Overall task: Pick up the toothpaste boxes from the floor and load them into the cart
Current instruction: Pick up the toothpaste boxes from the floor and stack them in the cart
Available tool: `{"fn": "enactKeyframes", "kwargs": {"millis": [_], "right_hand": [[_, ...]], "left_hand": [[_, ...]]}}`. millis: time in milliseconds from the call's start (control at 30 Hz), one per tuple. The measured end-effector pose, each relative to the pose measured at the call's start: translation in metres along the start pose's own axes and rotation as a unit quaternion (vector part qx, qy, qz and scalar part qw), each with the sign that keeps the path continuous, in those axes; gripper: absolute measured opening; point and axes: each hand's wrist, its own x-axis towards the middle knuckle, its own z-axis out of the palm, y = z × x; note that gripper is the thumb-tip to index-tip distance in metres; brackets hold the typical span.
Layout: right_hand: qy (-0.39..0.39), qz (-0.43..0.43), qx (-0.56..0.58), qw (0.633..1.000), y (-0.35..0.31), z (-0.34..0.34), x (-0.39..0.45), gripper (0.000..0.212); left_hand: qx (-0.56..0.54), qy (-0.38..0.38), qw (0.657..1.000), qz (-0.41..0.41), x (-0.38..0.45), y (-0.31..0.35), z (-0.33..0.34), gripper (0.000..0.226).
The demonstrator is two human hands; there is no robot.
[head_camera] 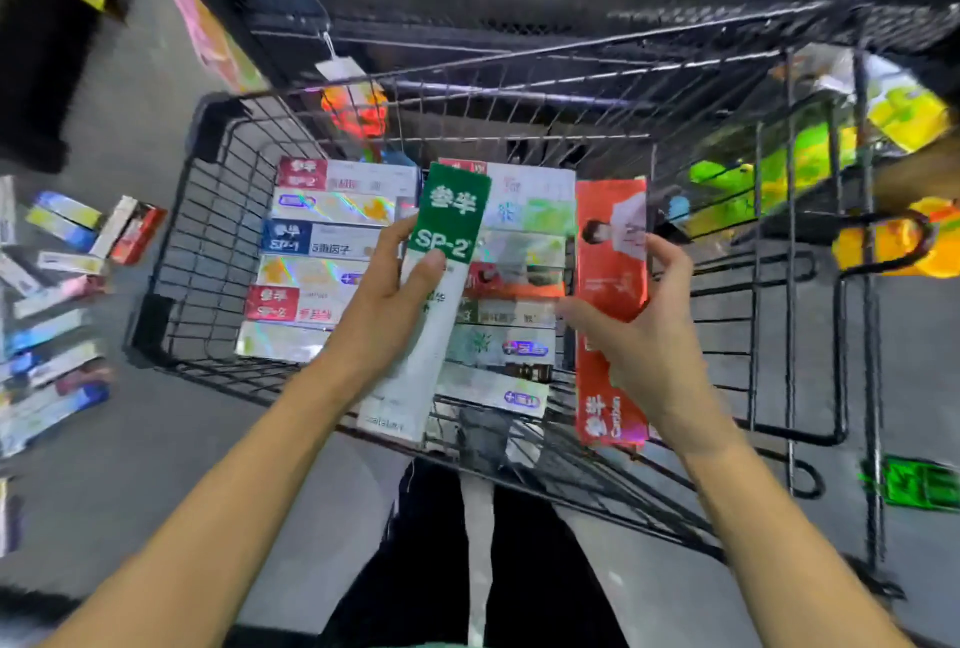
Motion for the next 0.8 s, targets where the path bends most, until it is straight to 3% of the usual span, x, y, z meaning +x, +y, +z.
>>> {"fn": "enactKeyframes", "kwargs": {"millis": [100,267,433,500,600,700,800], "right_hand": [[0.027,-0.017,-0.015,0.999,0.022,0.005,0.020,0.066],[0.070,-0.046,-0.007,0.996,0.046,0.018,0.039,0.068],[0.093,-0.052,0.000,0.994,0.053,0.022,0.044,0.071],[0.088,-0.051,-0.008,0.995,0.053,0.021,0.048,0.071],[0.078,-0.018,0.032,0.996,0.054,0.021,0.056,0.089],[0.085,-0.015,0.030,0.996,0.053,0.017,0.058,0.084],[0.116,0.003,0.024,0.993,0.058,0.016,0.058,0.068]], "left_hand": [[0.049,-0.039,0.998,-0.007,0.025,-0.029,0.005,0.048],[0.176,-0.149,0.973,-0.010,0.070,-0.082,0.026,0.088],[0.384,-0.248,0.886,0.077,0.114,-0.135,0.055,0.105],[0.451,-0.247,0.845,0.145,0.128,-0.140,0.064,0.095],[0.537,-0.221,0.780,0.232,0.146,-0.148,0.075,0.081],[0.575,-0.194,0.741,0.285,0.157,-0.161,0.087,0.084],[0.580,-0.165,0.727,0.329,0.158,-0.173,0.087,0.095]]}}
